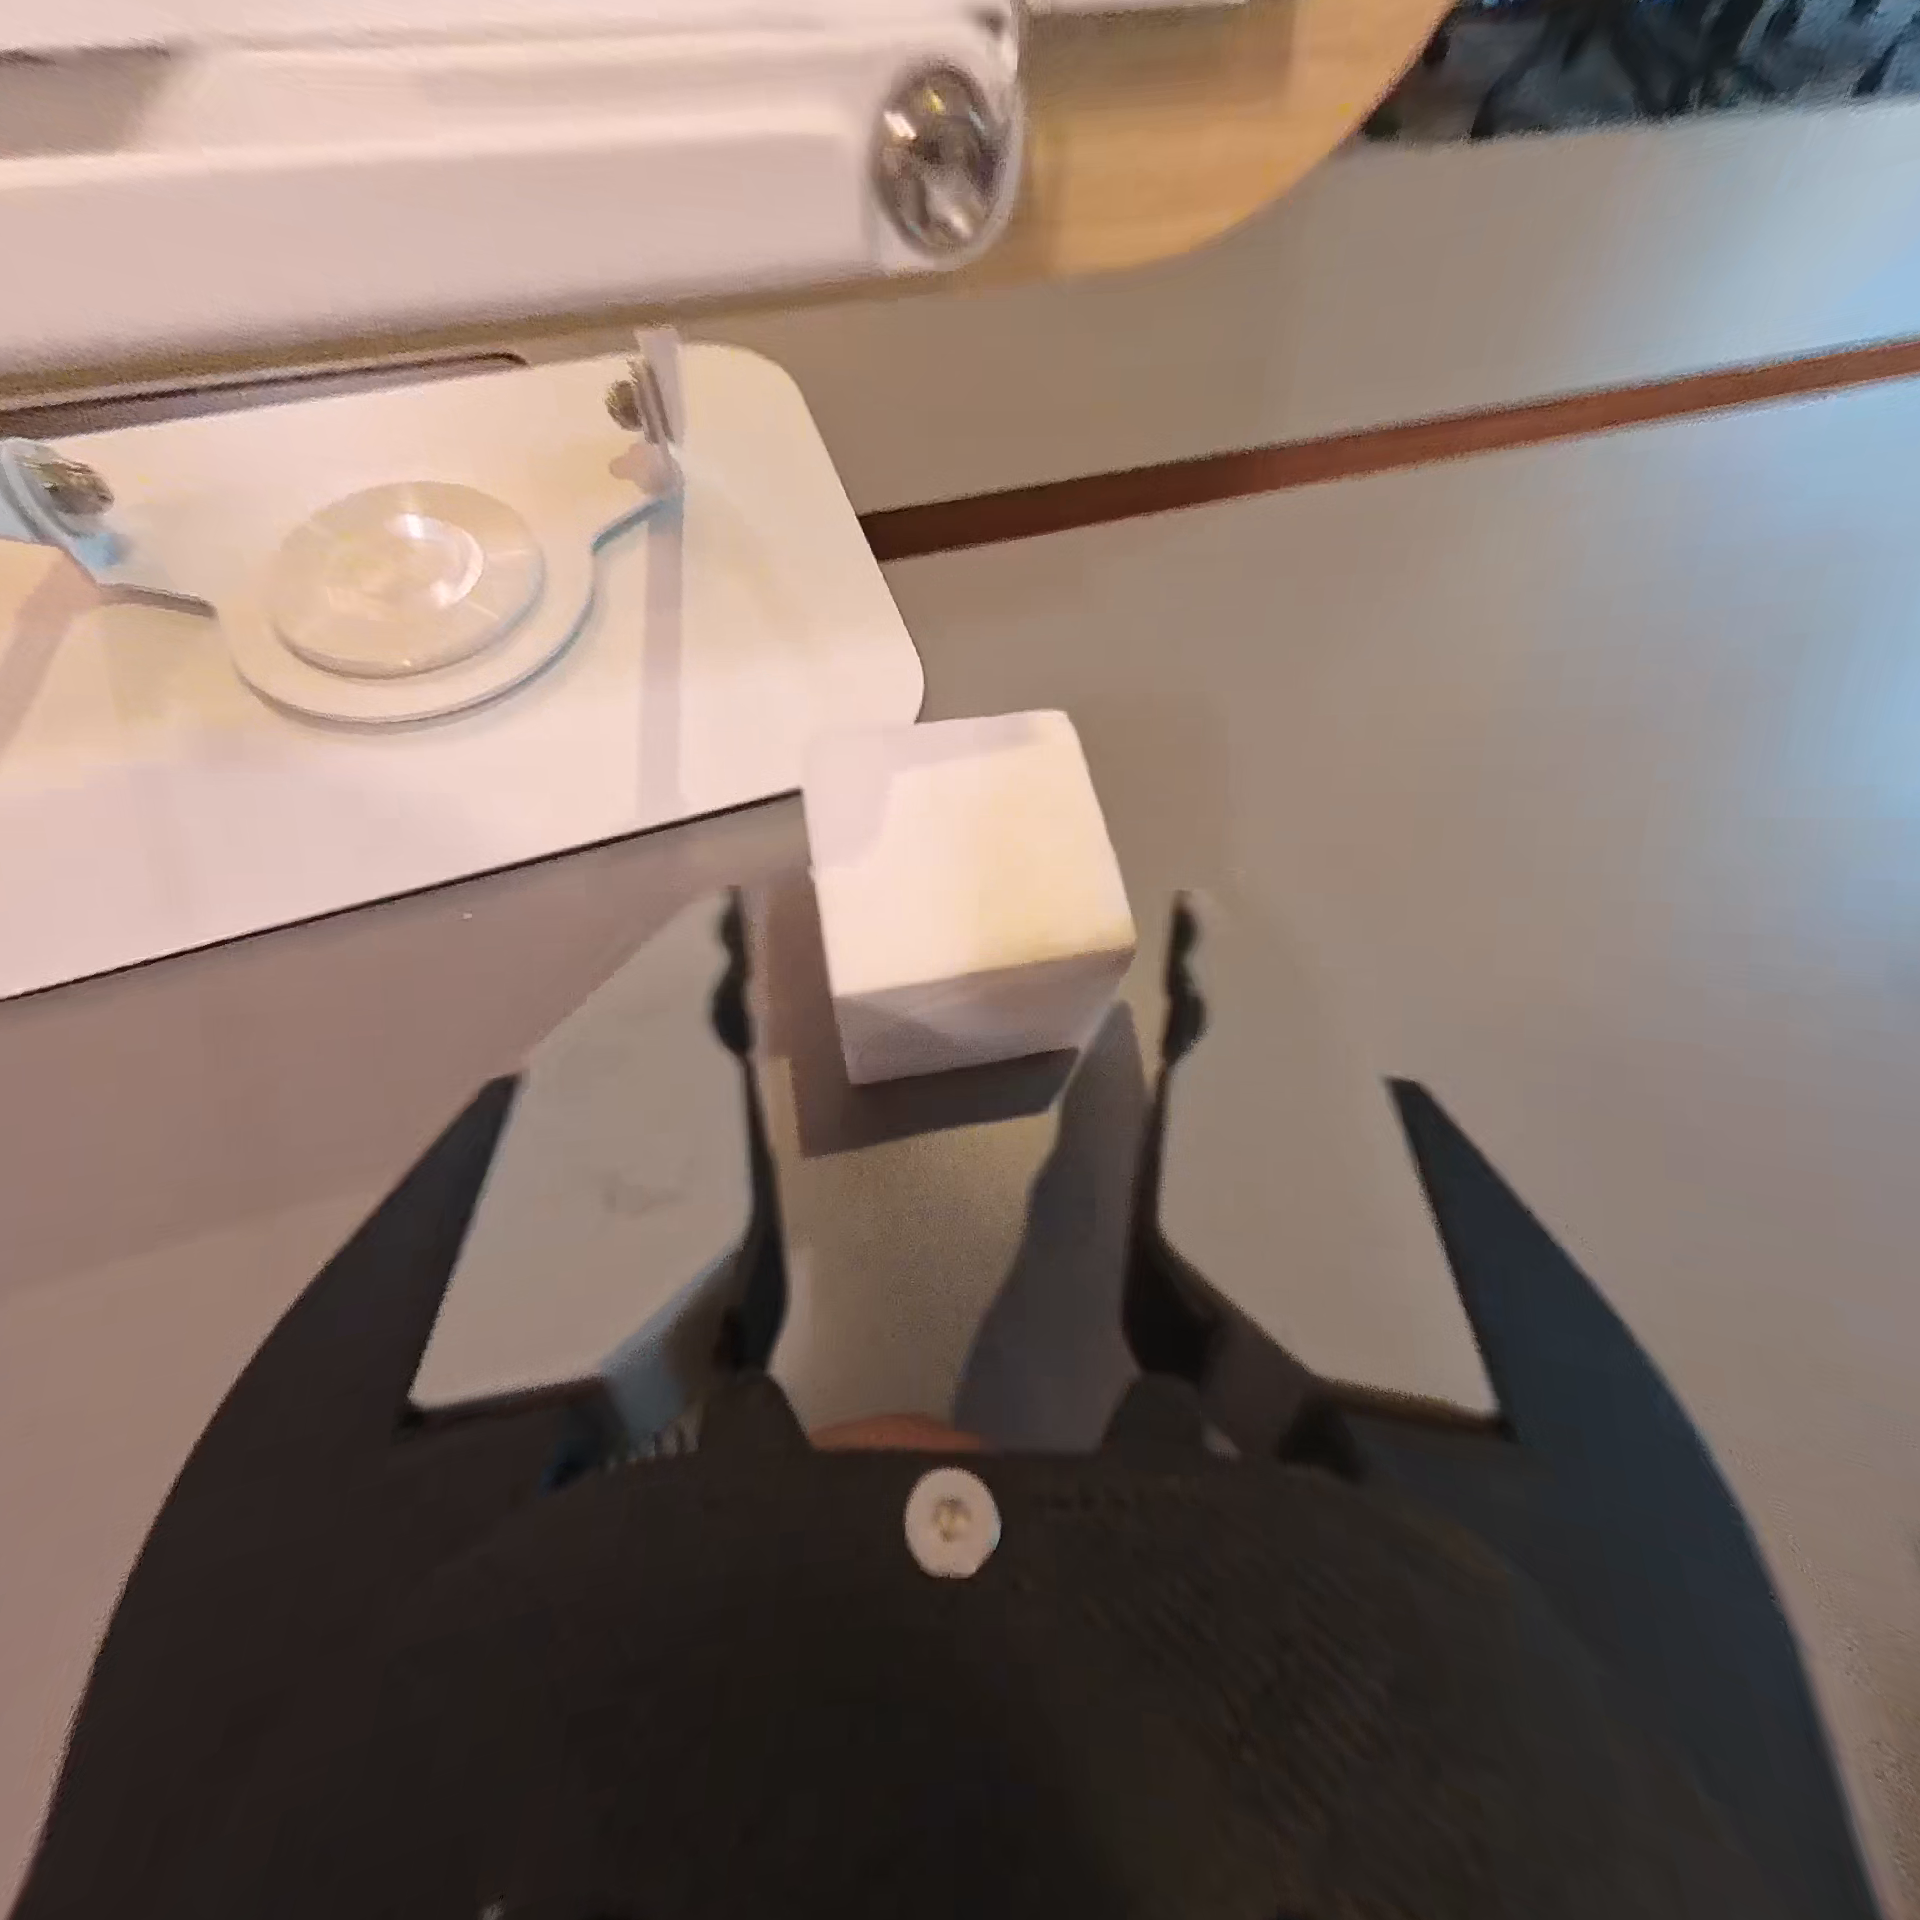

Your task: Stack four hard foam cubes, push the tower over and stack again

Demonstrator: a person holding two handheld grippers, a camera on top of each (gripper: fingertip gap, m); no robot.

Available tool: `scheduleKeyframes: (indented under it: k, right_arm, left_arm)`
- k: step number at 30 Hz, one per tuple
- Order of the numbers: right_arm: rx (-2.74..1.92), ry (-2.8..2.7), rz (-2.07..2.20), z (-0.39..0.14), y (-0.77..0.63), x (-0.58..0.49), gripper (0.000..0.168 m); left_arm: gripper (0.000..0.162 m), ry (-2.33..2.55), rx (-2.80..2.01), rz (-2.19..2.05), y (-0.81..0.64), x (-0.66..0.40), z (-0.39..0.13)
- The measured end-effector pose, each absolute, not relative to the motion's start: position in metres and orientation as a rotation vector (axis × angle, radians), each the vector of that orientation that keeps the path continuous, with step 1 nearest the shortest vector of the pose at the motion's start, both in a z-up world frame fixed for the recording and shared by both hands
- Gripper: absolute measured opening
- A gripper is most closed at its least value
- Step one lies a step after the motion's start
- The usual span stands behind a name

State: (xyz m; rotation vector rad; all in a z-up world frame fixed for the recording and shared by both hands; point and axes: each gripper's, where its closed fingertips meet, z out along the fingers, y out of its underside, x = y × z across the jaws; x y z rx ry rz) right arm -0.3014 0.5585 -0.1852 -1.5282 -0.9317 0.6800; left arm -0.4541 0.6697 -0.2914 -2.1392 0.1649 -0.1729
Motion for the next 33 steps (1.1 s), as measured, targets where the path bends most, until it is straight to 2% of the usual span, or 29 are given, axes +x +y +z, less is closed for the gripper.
scheduleKeyframes:
  k: [1,7,17,25,28,33]
  right_arm:
    - [-1.525,-0.927,0.687,-0.184,0.558,-0.302,0.035]
    - [-1.520,-0.911,0.703,-0.181,0.555,-0.299,0.034]
    - [-1.417,-0.893,0.969,-0.164,0.530,-0.298,0.041]
    - [-1.338,-0.921,1.082,-0.134,0.500,-0.307,0.061]
    - [-1.270,-0.991,1.106,-0.122,0.472,-0.325,0.066]
    - [-1.174,-1.229,1.068,-0.128,0.416,-0.369,0.062]
  left_arm:
    - [0.058,0.201,-2.169,-0.167,0.670,-0.451,-0.297]
    - [0.058,0.252,-2.125,-0.181,0.657,-0.458,-0.289]
    - [0.057,0.501,-1.661,-0.894,0.553,-0.456,-0.206]
    - [0.058,0.867,-1.323,-1.057,0.443,-0.443,-0.144]
    - [0.058,0.965,-1.262,-1.028,0.424,-0.431,-0.136]
    - [0.058,1.086,-1.234,-0.981,0.405,-0.406,-0.135]
